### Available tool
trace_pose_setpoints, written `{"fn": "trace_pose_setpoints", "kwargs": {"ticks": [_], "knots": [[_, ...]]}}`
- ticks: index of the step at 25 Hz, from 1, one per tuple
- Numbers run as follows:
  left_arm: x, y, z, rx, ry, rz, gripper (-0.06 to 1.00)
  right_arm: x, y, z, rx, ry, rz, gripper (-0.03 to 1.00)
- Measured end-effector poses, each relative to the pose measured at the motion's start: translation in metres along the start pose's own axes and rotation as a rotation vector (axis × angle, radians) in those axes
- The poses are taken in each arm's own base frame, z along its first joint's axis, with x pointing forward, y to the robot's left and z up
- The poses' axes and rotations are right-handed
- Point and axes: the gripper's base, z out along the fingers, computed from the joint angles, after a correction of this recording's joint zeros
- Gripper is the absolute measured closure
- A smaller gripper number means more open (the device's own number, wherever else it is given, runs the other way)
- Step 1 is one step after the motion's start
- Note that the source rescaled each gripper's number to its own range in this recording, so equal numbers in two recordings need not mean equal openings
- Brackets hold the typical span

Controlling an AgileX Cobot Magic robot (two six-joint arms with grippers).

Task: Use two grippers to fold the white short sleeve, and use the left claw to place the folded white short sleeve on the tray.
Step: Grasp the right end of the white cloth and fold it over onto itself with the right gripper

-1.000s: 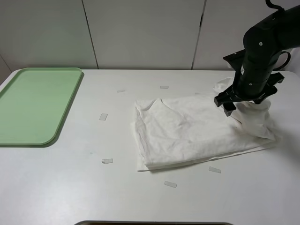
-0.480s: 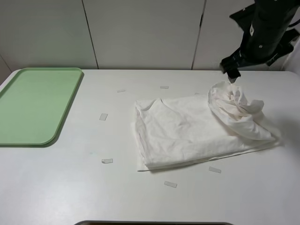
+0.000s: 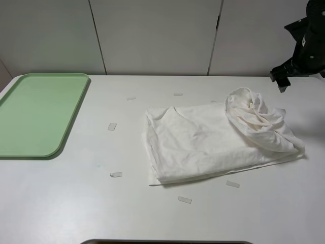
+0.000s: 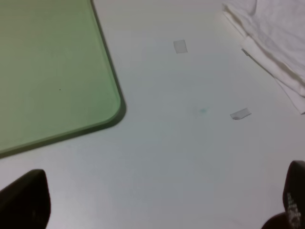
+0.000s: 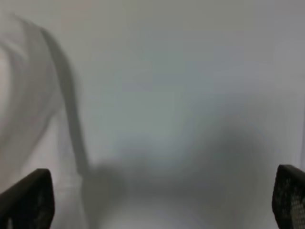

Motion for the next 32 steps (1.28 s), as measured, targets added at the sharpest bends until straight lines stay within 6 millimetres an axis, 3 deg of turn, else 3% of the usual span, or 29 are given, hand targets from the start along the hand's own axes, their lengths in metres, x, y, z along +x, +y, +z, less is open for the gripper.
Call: {"fn": "trace_pose_setpoints", "kwargs": {"ticks": [4, 9, 19, 25, 32], "knots": [[0.000, 0.000, 0.000, 0.000, 0.000, 0.000, -0.03, 0.007, 0.005, 0.036, -0.020, 0.090, -0.033, -0.03], [0.000, 0.000, 0.000, 0.000, 0.000, 0.000, -0.03, 0.015, 0.024, 0.059, -0.115, 0.177, -0.004, -0.03], [0.000, 0.000, 0.000, 0.000, 0.000, 0.000, -0.03, 0.021, 0.069, 0.050, -0.236, 0.203, -0.046, -0.03], [0.000, 0.000, 0.000, 0.000, 0.000, 0.000, -0.03, 0.050, 0.093, 0.058, -0.328, 0.273, 0.018, -0.03], [0.000, 0.000, 0.000, 0.000, 0.000, 0.000, -0.03, 0.068, 0.110, 0.061, -0.440, 0.281, 0.063, -0.03]]}}
